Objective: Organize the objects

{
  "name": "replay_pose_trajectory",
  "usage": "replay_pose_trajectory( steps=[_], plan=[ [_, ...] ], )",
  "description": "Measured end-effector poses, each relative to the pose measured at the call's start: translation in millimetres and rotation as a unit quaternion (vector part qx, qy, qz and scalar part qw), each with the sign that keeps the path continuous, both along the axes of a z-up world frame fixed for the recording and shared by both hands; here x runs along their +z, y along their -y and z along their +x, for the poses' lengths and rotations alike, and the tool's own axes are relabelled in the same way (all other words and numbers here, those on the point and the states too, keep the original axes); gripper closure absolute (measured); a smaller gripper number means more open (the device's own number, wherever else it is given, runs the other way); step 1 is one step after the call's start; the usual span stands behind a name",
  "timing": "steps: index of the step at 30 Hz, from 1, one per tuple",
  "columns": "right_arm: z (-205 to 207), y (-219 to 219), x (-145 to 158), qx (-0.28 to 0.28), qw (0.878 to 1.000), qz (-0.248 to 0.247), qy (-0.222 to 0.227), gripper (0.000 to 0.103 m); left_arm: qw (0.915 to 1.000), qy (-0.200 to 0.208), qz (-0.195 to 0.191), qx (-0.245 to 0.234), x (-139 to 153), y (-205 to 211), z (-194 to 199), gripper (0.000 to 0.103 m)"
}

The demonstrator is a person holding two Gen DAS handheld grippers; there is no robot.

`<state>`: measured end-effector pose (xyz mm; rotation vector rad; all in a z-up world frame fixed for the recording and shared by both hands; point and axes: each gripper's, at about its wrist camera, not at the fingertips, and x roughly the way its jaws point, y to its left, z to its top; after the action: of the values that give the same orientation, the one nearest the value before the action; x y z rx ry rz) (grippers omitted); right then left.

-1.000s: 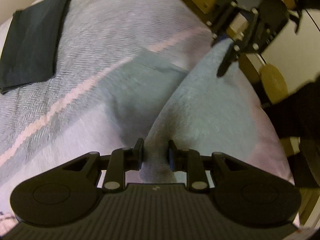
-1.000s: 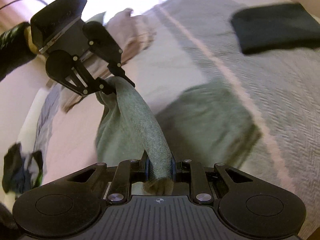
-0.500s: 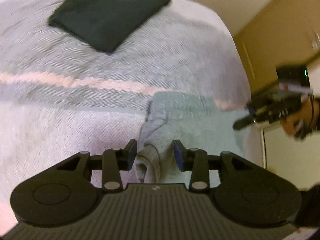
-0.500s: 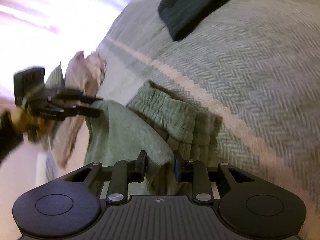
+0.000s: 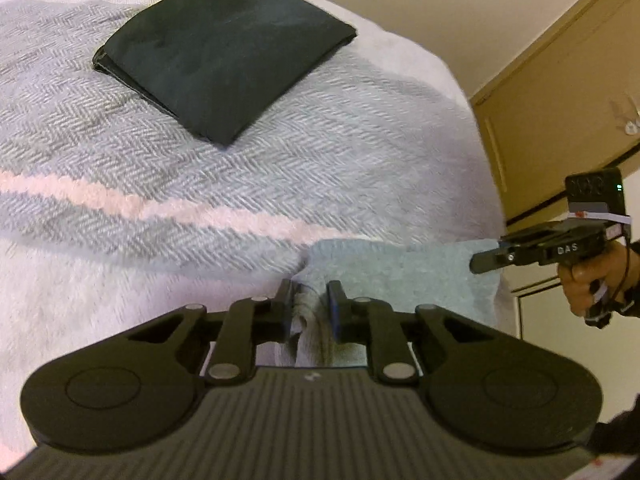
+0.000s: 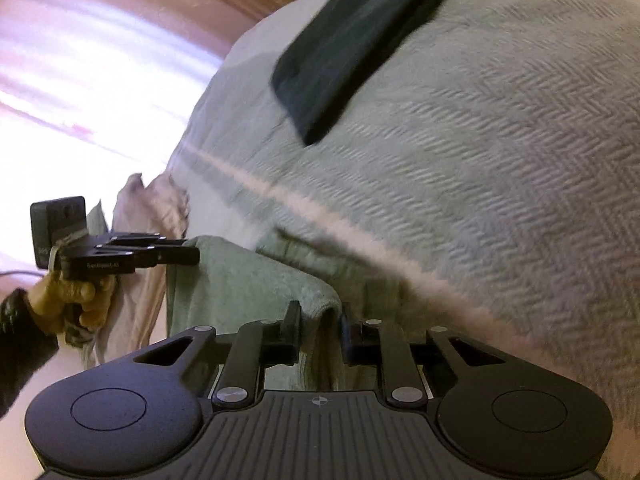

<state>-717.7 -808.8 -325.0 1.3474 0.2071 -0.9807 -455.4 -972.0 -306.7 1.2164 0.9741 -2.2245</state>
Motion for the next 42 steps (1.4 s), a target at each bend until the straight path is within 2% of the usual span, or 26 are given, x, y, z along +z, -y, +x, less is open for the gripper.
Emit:
replay_pose_trajectory(
  steps=[4,7,11,15,19,22,24,29,33,37,39,42],
  plan=[
    [-5.5,13.1,-24.7,-0.012,1.0,0.015,0.002,0.088,0.9998,0.009,0.005,0.016,-17.4,9.4,-5.3,0.089],
    [-9.1,13.7,-26.4,-0.02,1.0,0.003,0.008,0.088,0.9994,0.0,0.01,0.032,-20.8,12.8,-1.0,0.088],
    [-10.0,14.7,-39.3,-0.031,0.999,0.013,0.007,0.088,0.9989,0.016,0.014,0.042,-33.0,18.0,-8.7,0.088],
    [-8.1,22.4,-42.4,-0.037,0.999,0.011,-0.005,0.088,0.9981,0.035,0.003,0.051,-36.8,20.5,-13.7,0.088],
    [-4.1,28.8,-45.8,-0.037,0.999,0.012,-0.019,0.087,0.9955,0.055,-0.002,0.077,-38.1,22.1,-13.5,0.081],
    [-0.6,28.1,-38.7,-0.04,0.998,0.008,-0.047,0.077,0.9923,0.044,-0.012,0.115,-25.4,21.5,4.0,0.078],
    [-1.6,21.7,-29.1,-0.052,0.996,0.004,-0.073,0.065,0.9909,0.041,-0.021,0.127,-13.4,15.8,21.7,0.078],
    [7.6,-11.3,11.1,-0.065,0.985,-0.028,-0.155,0.062,0.9885,0.05,-0.05,0.134,20.7,-25.3,78.1,0.08],
    [44.8,-59.4,47.1,-0.041,0.979,-0.064,-0.186,0.057,0.9887,0.045,-0.052,0.133,30.8,-85.6,134.8,0.076],
    [118.3,-125.4,60.6,0.041,0.972,-0.092,-0.213,0.05,0.9928,0.045,-0.039,0.104,11.9,-155.1,172.7,0.074],
    [162.3,-158.1,54.6,0.096,0.961,-0.105,-0.236,0.046,0.9953,0.03,-0.025,0.088,-4.4,-182.6,183.8,0.074],
    [218.2,-196.5,35.9,0.168,0.935,-0.123,-0.286,0.043,0.9978,0.007,-0.029,0.059,-27.5,-204.4,186.5,0.074]
  ],
)
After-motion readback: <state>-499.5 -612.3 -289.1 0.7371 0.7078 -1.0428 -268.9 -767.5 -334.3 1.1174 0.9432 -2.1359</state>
